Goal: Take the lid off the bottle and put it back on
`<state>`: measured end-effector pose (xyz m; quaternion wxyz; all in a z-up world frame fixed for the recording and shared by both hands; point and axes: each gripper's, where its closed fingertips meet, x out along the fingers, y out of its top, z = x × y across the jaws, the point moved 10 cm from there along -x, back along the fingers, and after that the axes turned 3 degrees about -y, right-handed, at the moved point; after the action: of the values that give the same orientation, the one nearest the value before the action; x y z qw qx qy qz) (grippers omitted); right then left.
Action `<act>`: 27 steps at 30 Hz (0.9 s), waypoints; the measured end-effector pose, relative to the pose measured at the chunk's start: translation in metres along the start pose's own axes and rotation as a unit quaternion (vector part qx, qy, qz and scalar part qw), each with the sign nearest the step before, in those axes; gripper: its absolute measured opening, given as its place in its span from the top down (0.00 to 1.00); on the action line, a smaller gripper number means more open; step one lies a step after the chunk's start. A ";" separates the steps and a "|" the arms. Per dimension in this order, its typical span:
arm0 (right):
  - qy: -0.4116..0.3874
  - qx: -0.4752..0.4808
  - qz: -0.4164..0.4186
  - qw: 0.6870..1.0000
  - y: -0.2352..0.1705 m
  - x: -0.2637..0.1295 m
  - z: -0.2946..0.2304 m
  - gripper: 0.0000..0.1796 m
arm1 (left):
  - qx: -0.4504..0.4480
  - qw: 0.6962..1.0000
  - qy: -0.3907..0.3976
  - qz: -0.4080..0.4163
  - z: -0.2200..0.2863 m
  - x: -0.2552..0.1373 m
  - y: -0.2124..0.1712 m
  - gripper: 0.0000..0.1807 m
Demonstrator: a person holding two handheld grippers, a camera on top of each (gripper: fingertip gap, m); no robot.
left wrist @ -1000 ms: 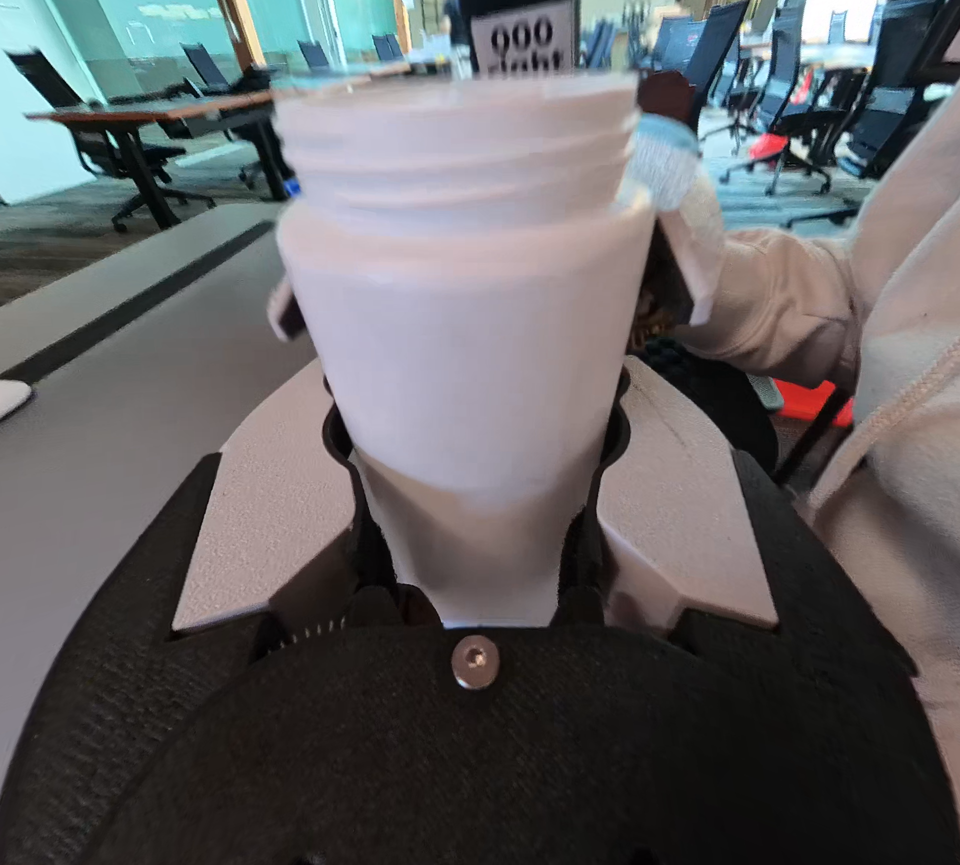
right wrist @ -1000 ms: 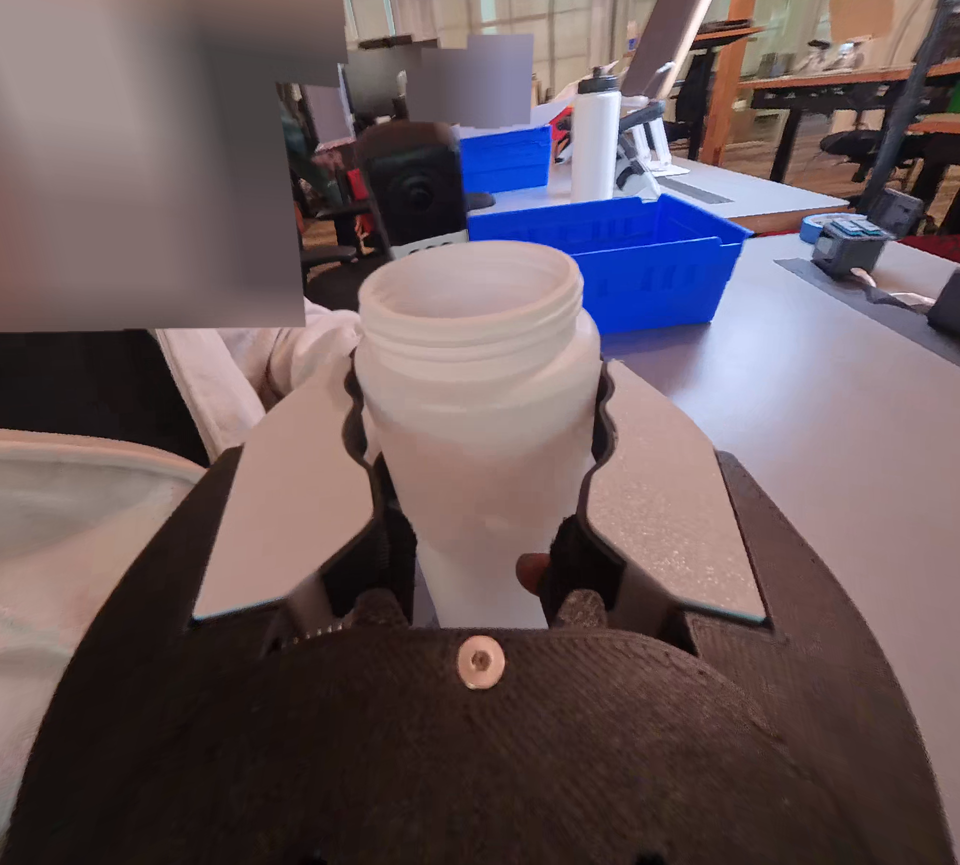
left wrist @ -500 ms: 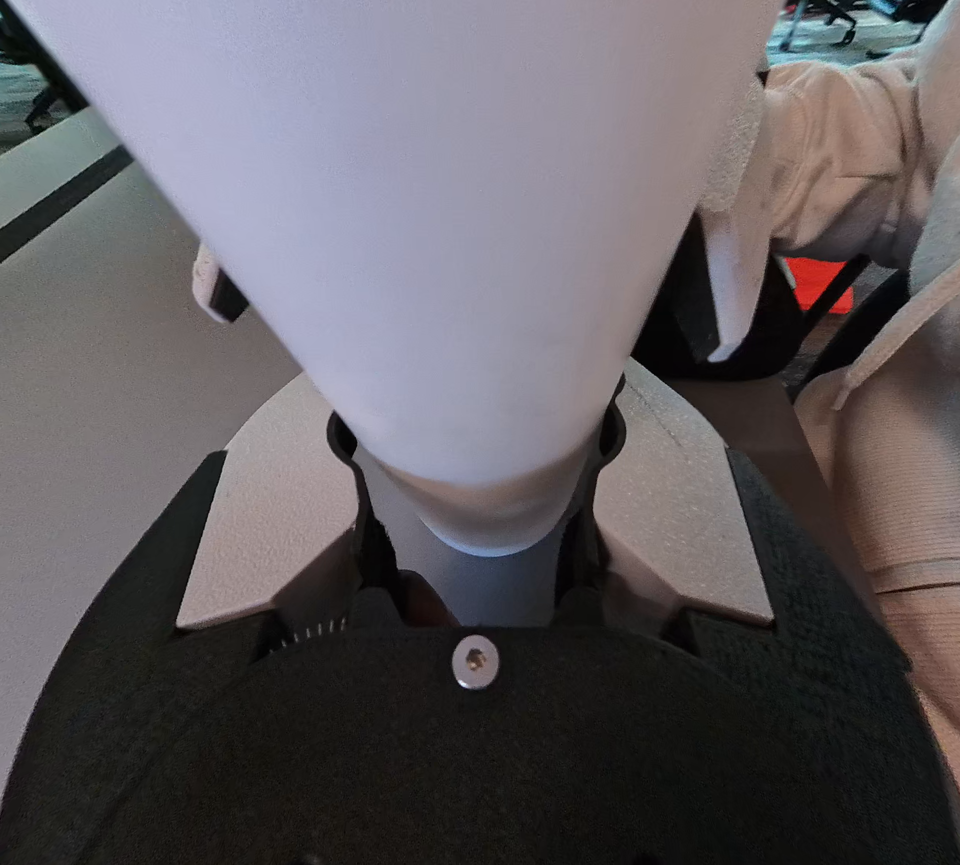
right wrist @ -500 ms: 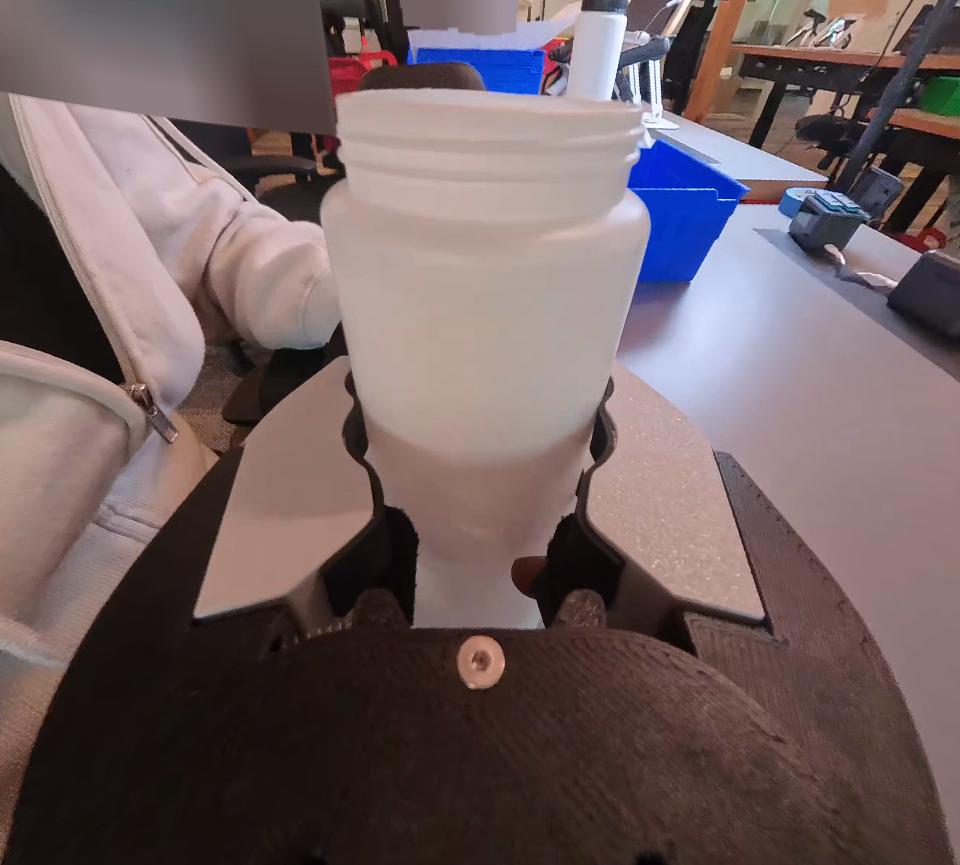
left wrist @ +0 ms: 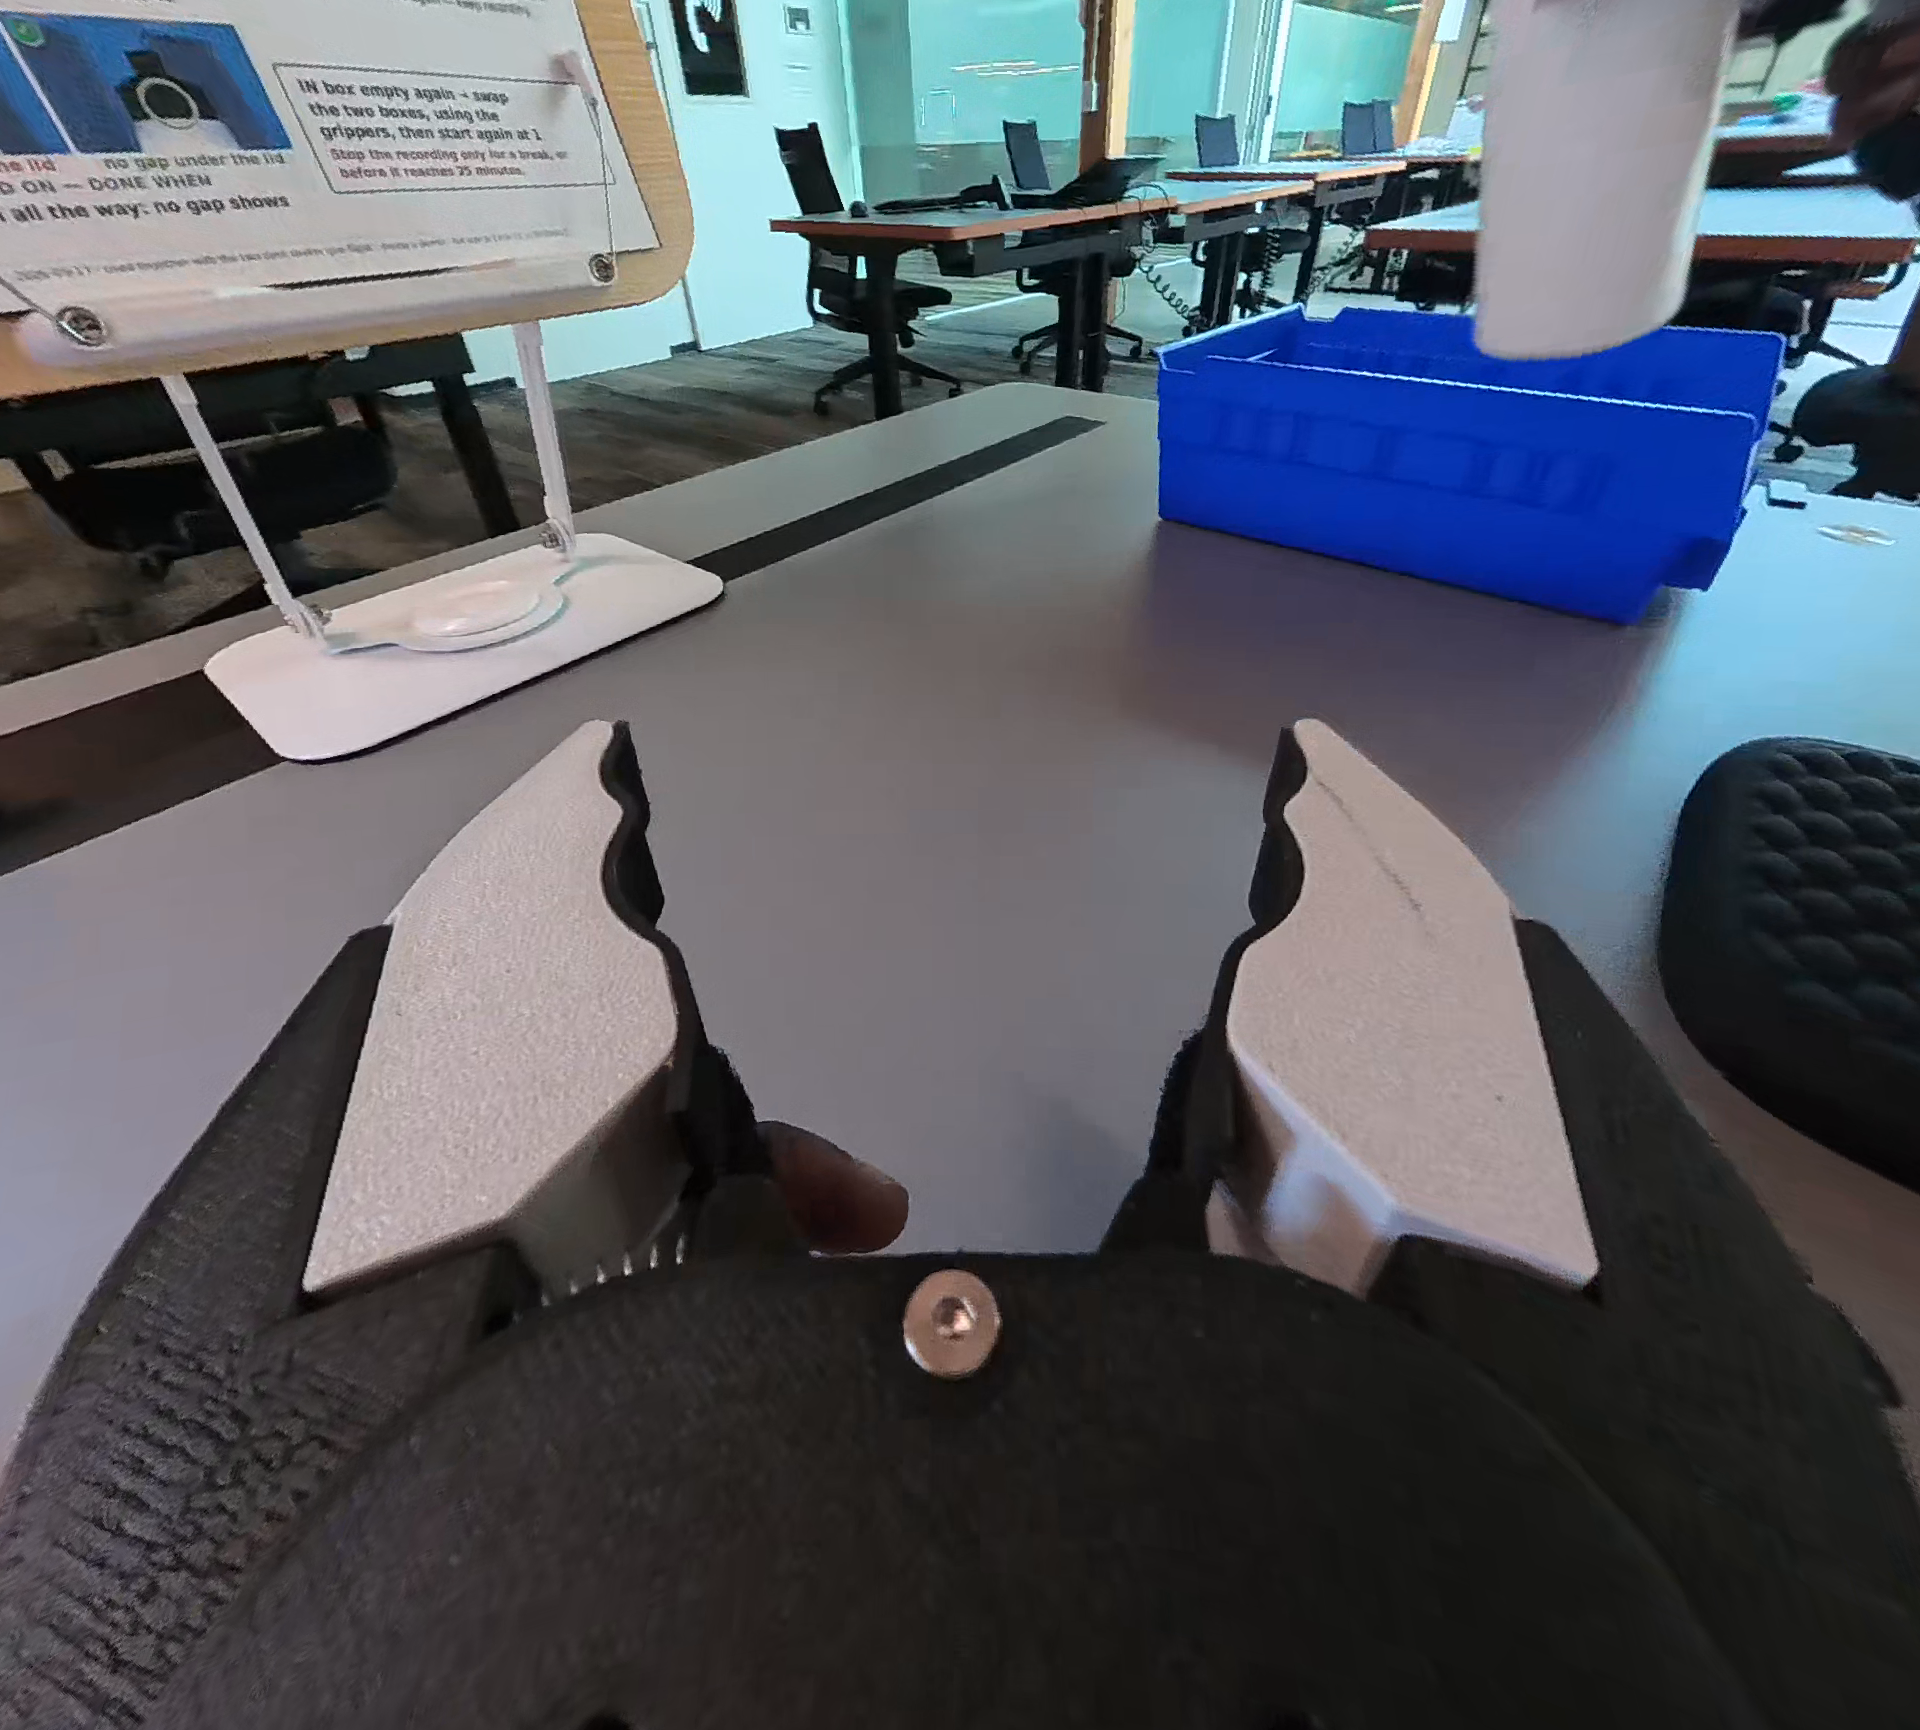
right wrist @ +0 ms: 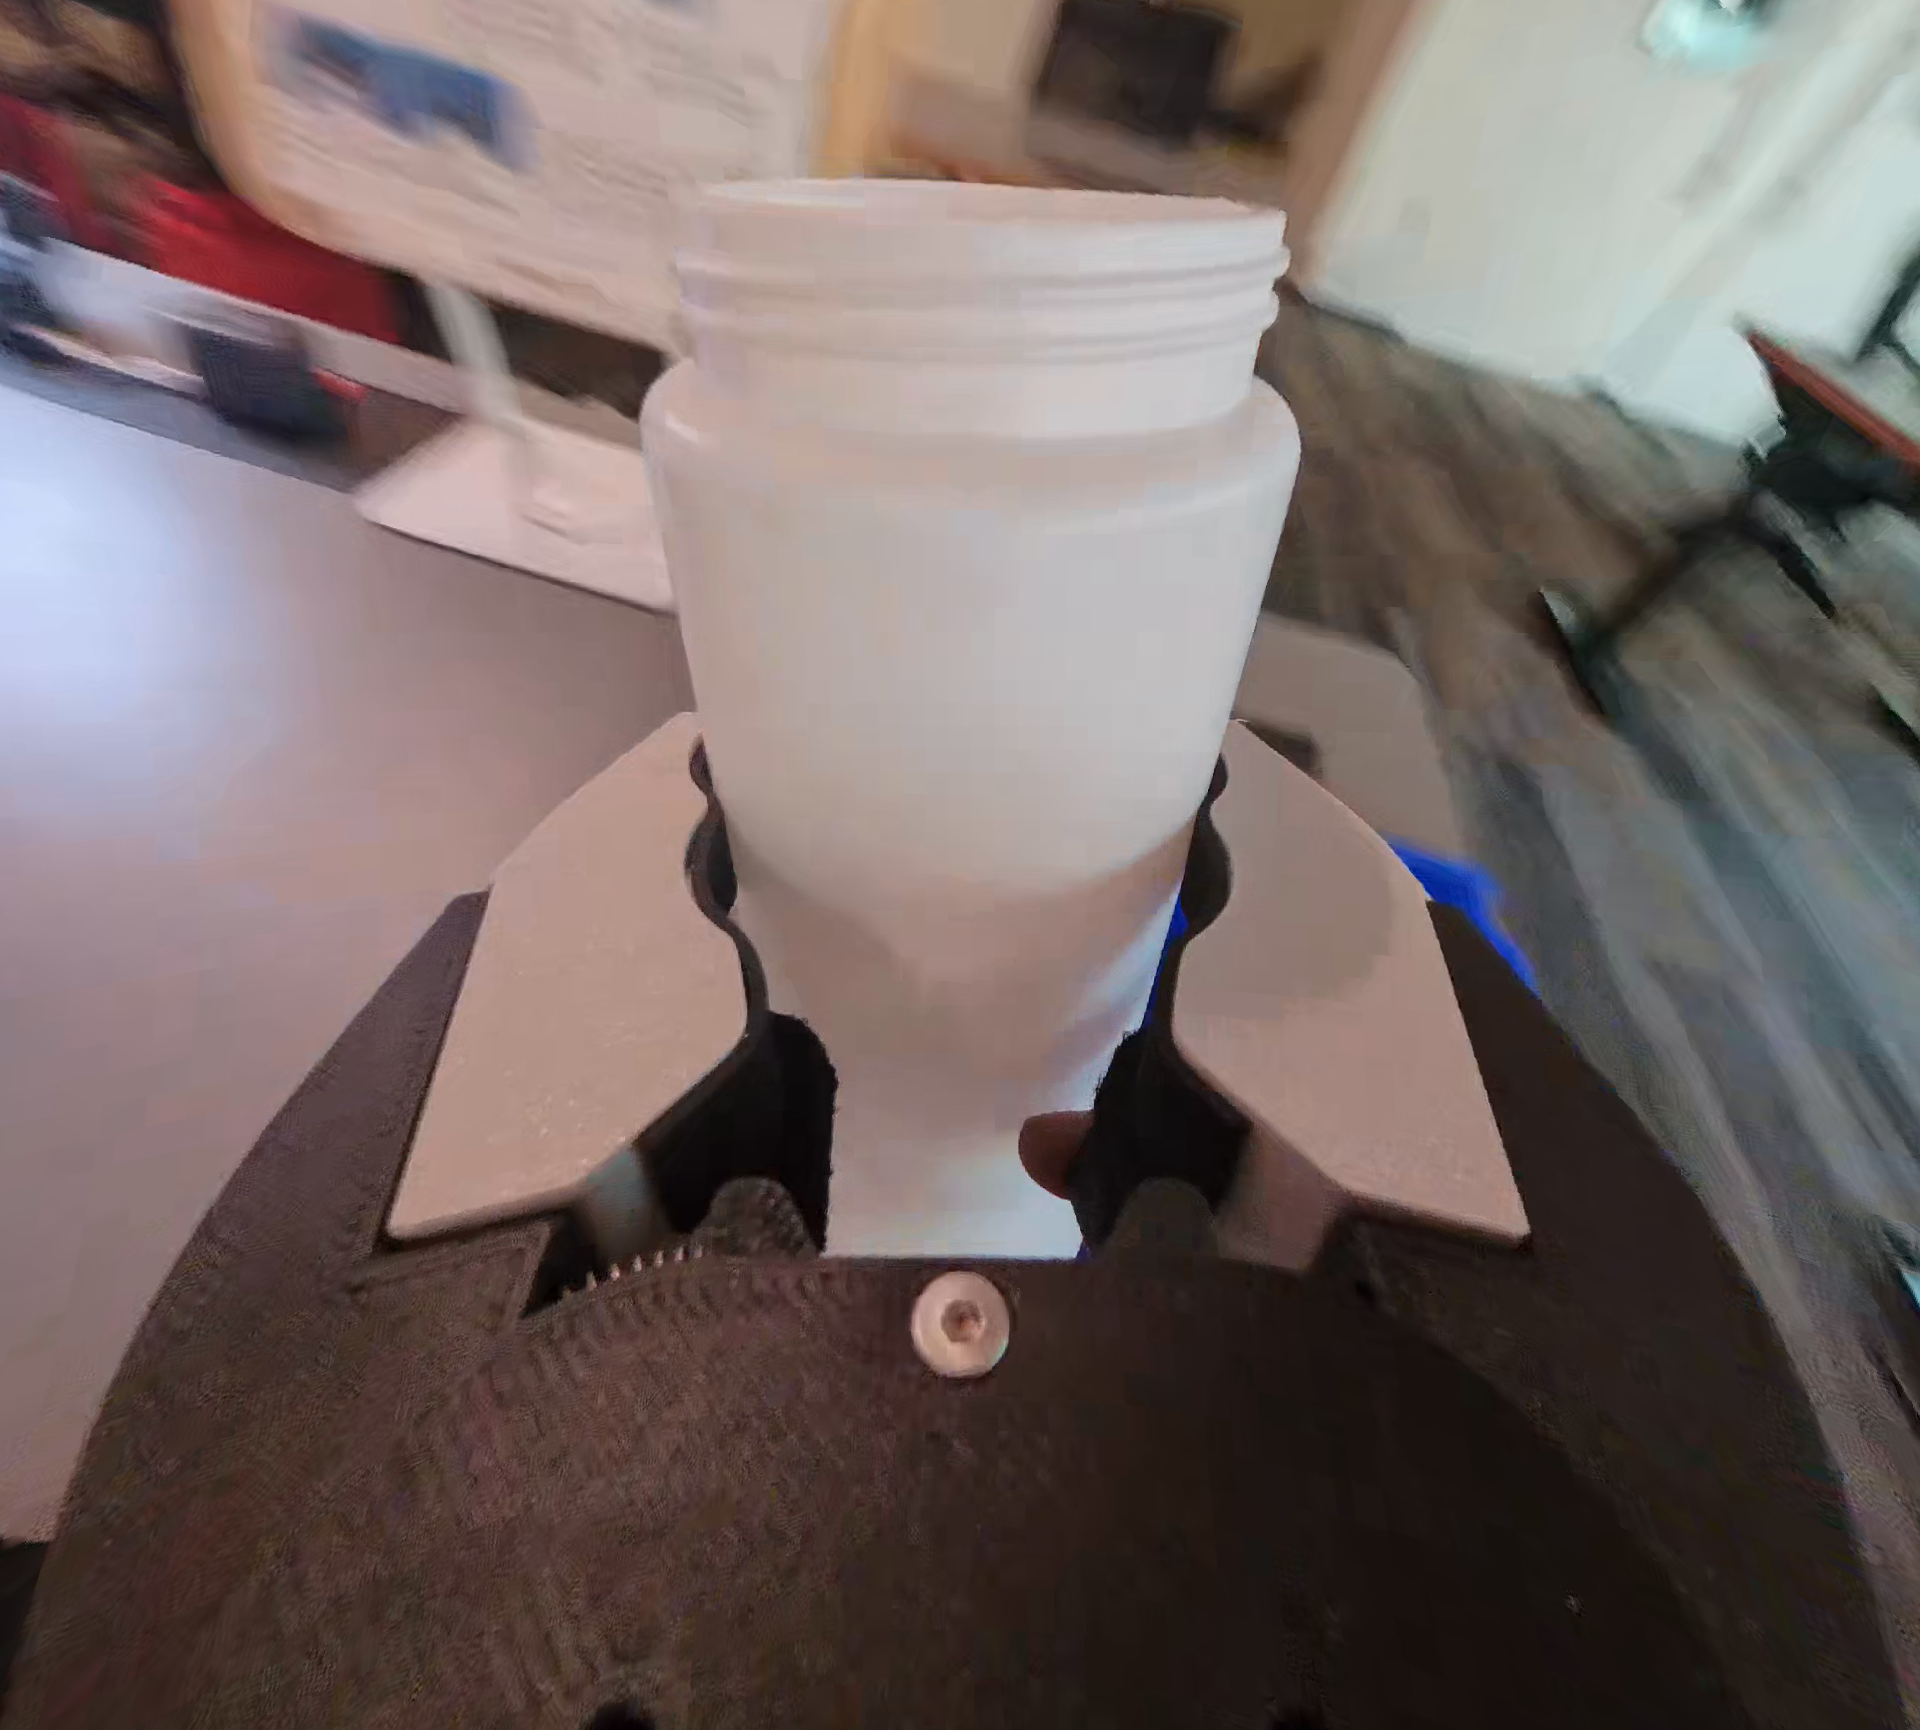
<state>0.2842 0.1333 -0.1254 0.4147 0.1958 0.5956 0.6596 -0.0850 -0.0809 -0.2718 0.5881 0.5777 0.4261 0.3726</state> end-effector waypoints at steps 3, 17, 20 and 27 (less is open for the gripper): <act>-0.056 0.024 -0.152 0.987 -0.038 0.026 0.048 0.52 | 0.012 1.000 0.000 -0.005 0.002 0.001 -0.001 0.39; 0.011 0.057 -0.495 0.867 -0.133 0.114 0.088 0.52 | 0.008 0.999 0.003 -0.031 -0.003 0.005 -0.008 0.40; 0.010 0.059 -0.524 0.850 -0.138 0.118 0.089 0.53 | 0.008 0.999 0.001 -0.037 -0.002 0.005 -0.008 0.40; -0.014 0.074 -0.442 0.894 -0.123 0.110 0.091 0.47 | 0.023 0.999 0.013 -0.044 -0.005 0.004 -0.007 0.40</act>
<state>0.3275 0.2692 -0.2488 0.6560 -0.0491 0.6619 0.3594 -0.0881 -0.0758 -0.2786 0.5846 0.5671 0.4671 0.3441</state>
